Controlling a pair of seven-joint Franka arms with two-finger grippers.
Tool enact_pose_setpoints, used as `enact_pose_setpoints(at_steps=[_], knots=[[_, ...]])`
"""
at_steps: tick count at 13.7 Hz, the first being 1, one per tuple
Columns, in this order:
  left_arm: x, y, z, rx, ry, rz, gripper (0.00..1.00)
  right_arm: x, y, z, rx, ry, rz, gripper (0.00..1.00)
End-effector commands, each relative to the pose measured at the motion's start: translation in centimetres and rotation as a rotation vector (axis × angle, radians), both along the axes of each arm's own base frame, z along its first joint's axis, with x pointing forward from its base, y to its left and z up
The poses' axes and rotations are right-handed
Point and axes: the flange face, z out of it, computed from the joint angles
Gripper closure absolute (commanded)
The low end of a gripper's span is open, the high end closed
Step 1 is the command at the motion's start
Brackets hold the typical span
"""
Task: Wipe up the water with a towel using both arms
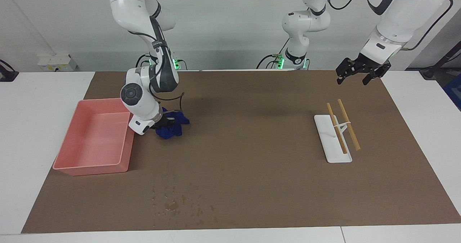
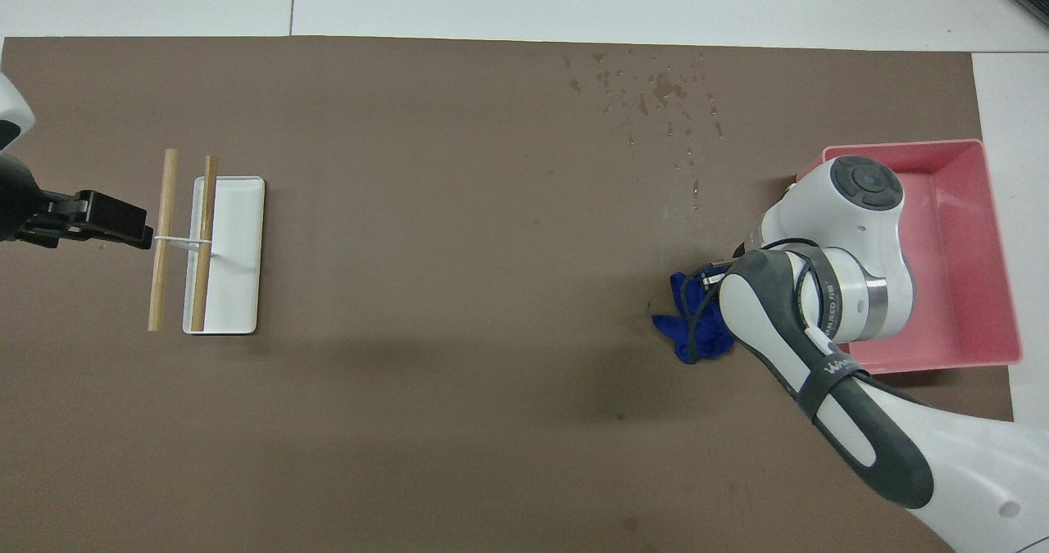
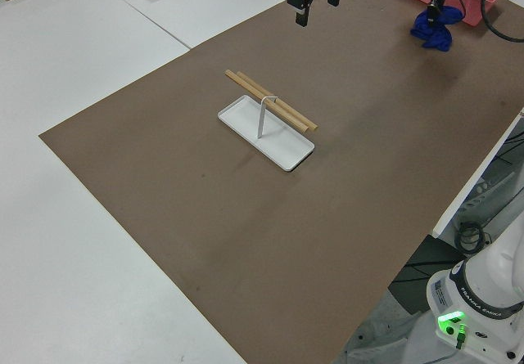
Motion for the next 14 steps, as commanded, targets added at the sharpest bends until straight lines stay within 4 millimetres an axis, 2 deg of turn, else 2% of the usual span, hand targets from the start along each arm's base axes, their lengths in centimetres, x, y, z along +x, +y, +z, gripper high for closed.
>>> enact_pose_setpoints(at_steps=[1,9,10,12,14], knots=[[-0.5,0.2,0.1,-0.002,-0.014,0.013,0.0,-1.4,3.7,7.5,-0.046,0.035,0.042,1.0],[-0.5,0.2,0.2,-0.002,-0.015,0.013,0.0,-0.7,3.6,7.1,-0.031,-0.037,0.059,1.0],[-0.5,0.2,0.1,-0.002,-0.012,0.013,0.0,-0.3,3.3,7.4,-0.024,-0.046,0.092,1.0],[-0.5,0.1,0.1,-0.002,-0.014,0.013,0.0,0.8,1.0,7.6,-0.045,-0.065,0.15,1.0],[-0.5,0.2,0.1,-0.002,-0.014,0.013,0.0,0.6,0.9,7.2,-0.042,-0.073,0.15,1.0]])
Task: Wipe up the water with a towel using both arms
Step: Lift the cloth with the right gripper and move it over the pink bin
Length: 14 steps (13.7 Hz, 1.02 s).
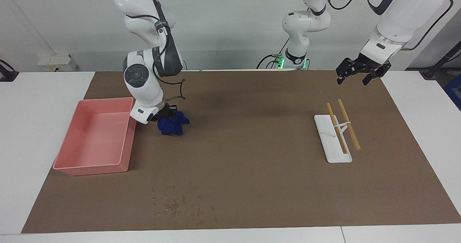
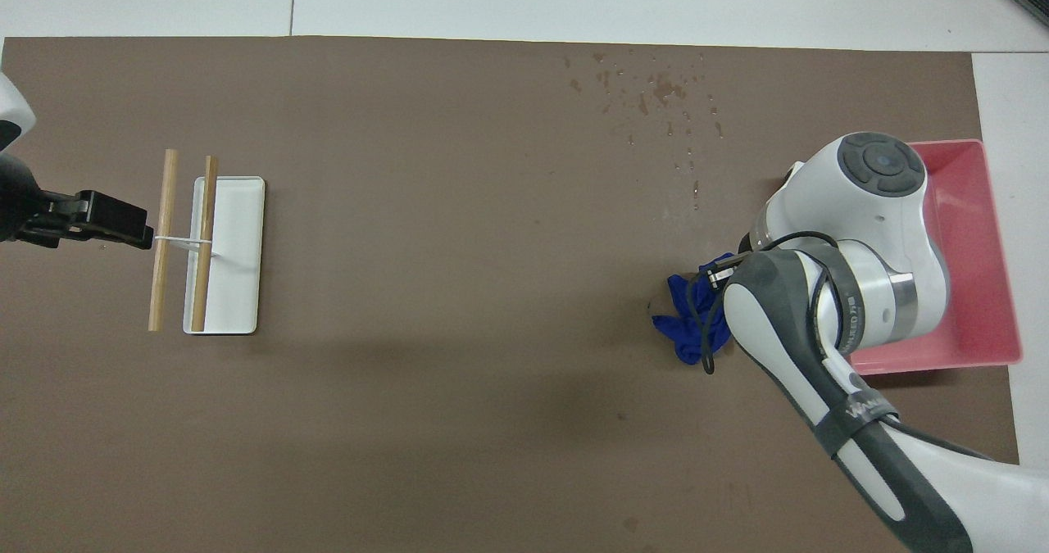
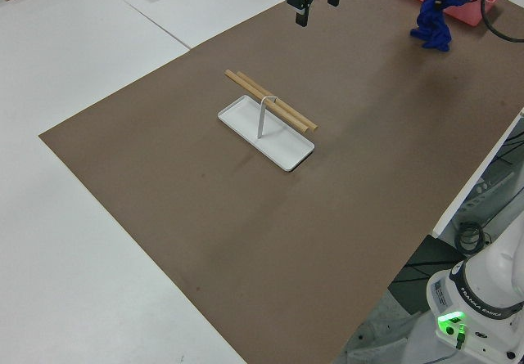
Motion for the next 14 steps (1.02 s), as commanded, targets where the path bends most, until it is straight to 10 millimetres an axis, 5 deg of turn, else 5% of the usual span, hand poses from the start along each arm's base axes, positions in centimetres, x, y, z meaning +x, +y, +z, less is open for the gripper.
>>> enact_pose_setpoints(at_steps=[1,3,6,14], knots=[[-0.5,0.2,0.2,-0.002,-0.013,0.014,0.0,0.4,-0.3,0.4,-0.005,-0.014,0.037,1.0],[-0.5,0.2,0.2,-0.002,-0.014,0.013,0.0,1.8,-0.7,3.8,0.0,0.026,0.077,1.0],[-0.5,0.2,0.2,-0.002,-0.013,0.014,0.0,3.1,-2.3,11.8,0.003,0.082,0.087,1.0],[-0.5,0.2,0.1,-0.002,-0.012,0.014,0.0,-1.7,-7.3,20.7,-0.039,0.112,0.217,1.0]])
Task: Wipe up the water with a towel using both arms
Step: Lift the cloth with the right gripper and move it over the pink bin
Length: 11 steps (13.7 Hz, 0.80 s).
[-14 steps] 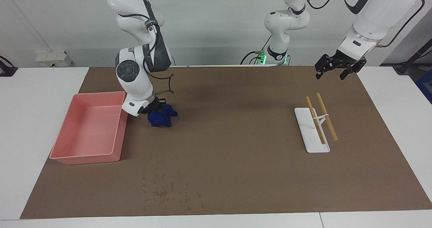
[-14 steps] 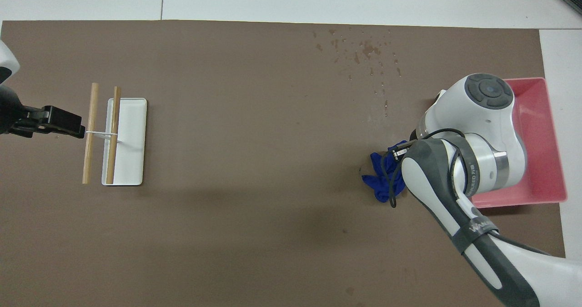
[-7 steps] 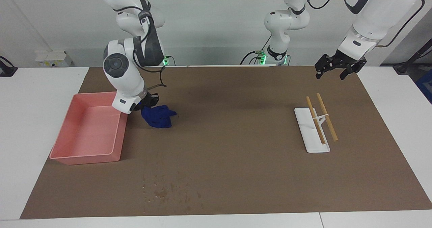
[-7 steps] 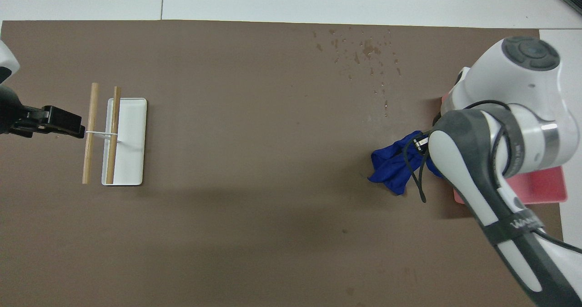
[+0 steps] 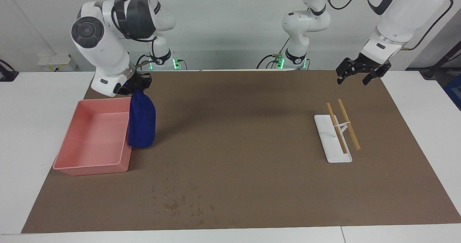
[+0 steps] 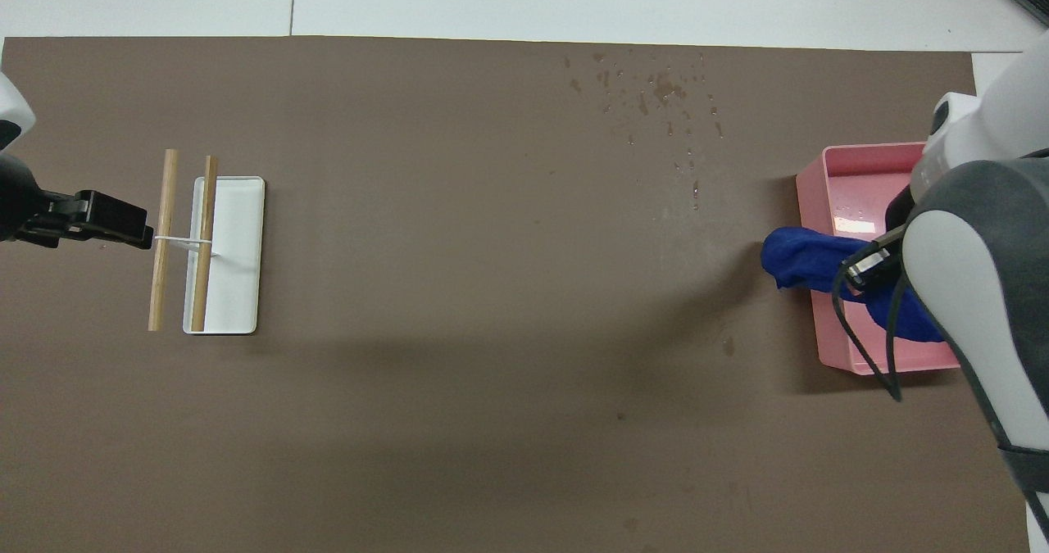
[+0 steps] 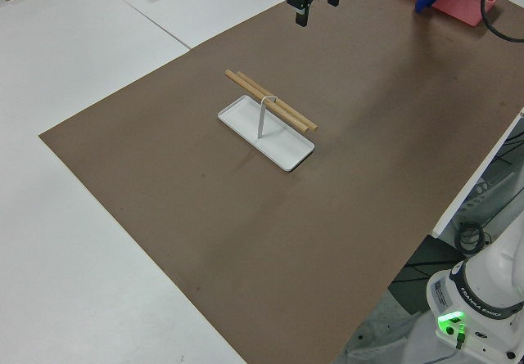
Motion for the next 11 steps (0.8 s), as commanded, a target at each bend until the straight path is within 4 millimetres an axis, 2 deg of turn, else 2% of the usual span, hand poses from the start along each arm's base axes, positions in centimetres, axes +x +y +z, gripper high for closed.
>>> enact_pose_setpoints(at_steps=[1,3,5,8,9,10,11], knots=[[-0.5,0.2,0.1,-0.002,-0.013,0.014,0.0,-1.5,-2.2,2.6,-0.019,0.002,0.073,1.0],[-0.5,0.2,0.2,-0.002,-0.015,0.013,0.0,-2.5,-4.0,6.5,-0.034,-0.021,0.113,1.0],[-0.5,0.2,0.1,-0.002,-0.013,0.014,0.0,-3.0,-6.3,8.7,-0.039,-0.03,0.151,1.0],[-0.5,0.2,0.1,-0.002,-0.013,0.013,0.0,-3.3,-10.5,9.5,-0.049,-0.035,0.215,1.0],[-0.5,0.2,0.2,-0.002,-0.015,0.014,0.0,-3.4,-11.3,10.2,-0.055,-0.074,0.227,1.0],[-0.5,0.2,0.1,-0.002,-0.013,0.013,0.0,-3.6,-12.1,10.0,-0.058,-0.096,0.236,1.0],[-0.5,0.2,0.2,-0.002,-0.015,0.014,0.0,-3.5,-12.2,8.9,-0.063,-0.112,0.248,1.0]])
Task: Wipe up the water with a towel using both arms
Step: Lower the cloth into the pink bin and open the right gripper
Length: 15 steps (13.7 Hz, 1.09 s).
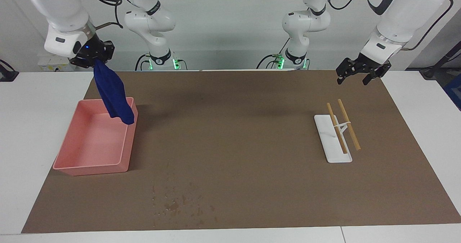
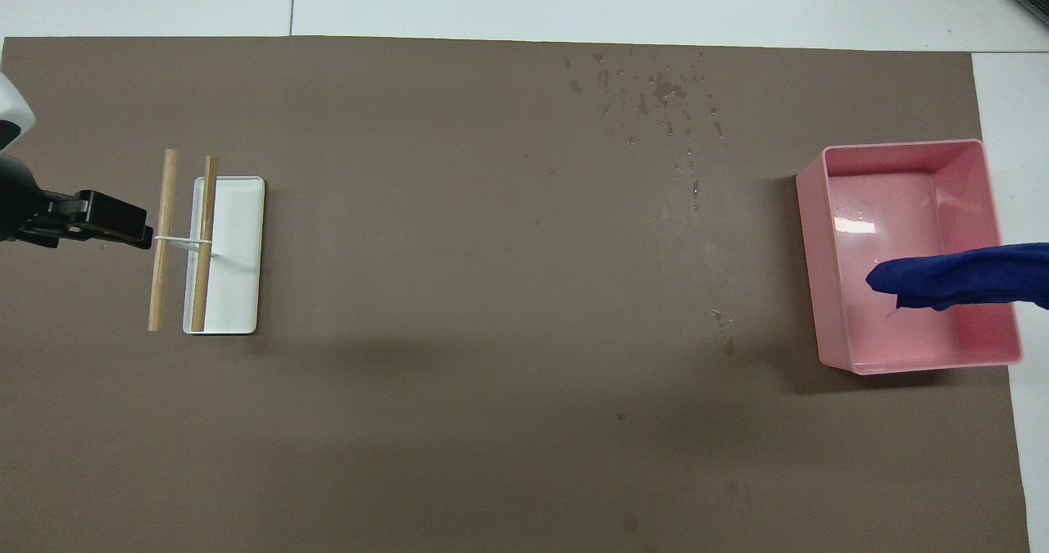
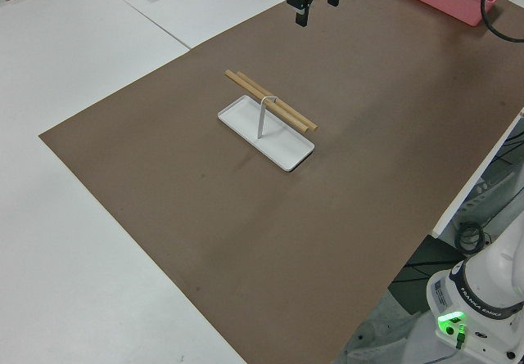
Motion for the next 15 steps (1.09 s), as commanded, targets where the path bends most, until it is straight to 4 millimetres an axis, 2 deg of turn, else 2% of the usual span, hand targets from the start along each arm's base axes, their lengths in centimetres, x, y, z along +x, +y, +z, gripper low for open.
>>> enact_pose_setpoints(at_steps=[1,5,8,10,12,13,15], knots=[[-0.5,0.2,0.1,-0.002,-0.013,0.013,0.0,-0.4,-1.0,-1.8,-0.027,-0.068,0.049,1.0],[-0.5,0.2,0.2,-0.002,-0.014,0.014,0.0,0.6,-3.3,-9.2,-0.027,-0.143,0.121,1.0],[-0.5,0.2,0.1,-0.002,-0.013,0.013,0.0,0.8,-3.0,-11.3,-0.016,-0.142,0.108,1.0],[-0.5,0.2,0.1,-0.002,-0.011,0.014,0.0,0.8,-1.2,-13.0,-0.02,-0.151,0.019,1.0],[-0.5,0.2,0.1,-0.002,-0.013,0.014,0.0,1.1,1.5,-13.4,-0.022,-0.157,0.01,1.0],[-0.5,0.2,0.1,-0.002,-0.013,0.013,0.0,1.0,1.5,-13.6,-0.022,-0.152,0.008,1.0],[-0.5,0.2,0.2,-0.002,-0.014,0.013,0.0,0.6,0.3,-15.2,-0.018,-0.144,0.008,1.0]])
